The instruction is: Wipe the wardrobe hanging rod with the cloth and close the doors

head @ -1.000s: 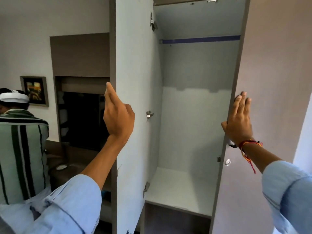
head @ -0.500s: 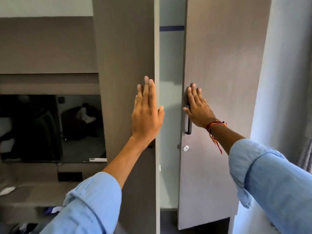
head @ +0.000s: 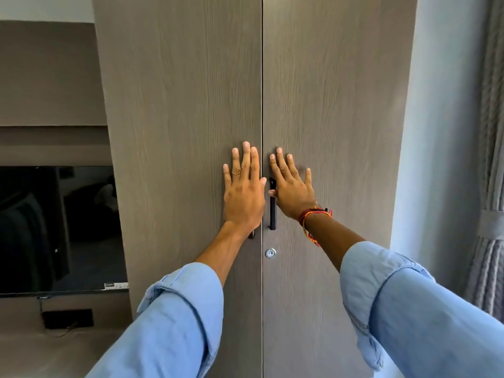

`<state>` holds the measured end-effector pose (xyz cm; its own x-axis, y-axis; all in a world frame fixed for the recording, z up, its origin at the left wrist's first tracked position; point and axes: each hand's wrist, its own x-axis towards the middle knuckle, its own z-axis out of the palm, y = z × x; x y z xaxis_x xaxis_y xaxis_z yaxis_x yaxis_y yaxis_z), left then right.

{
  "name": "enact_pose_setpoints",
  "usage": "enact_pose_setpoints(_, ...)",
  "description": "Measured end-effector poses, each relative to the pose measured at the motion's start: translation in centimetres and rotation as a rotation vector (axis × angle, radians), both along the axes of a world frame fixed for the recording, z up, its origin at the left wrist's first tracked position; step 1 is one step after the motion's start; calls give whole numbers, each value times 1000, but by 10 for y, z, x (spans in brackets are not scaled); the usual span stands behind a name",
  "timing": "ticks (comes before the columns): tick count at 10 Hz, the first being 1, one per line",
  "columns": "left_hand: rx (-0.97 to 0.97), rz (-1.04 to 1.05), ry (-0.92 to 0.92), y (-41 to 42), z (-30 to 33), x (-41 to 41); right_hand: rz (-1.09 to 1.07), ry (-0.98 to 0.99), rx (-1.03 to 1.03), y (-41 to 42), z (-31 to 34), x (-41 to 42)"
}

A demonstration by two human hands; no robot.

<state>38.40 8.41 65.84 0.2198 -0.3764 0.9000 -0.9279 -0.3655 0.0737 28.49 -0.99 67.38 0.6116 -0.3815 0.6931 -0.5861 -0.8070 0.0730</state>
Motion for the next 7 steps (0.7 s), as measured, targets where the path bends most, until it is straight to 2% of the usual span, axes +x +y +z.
enact_pose_setpoints(5,149,91,5,-42,-7,34,46,-27,-38,-28,-9,11)
enact_pose_setpoints(6,185,67,14,-34,-5,28,74,-18,20,-25,-9,9)
enact_pose_setpoints(7,206,71,3,-24,1,24,219,17,208,-13,17,-6)
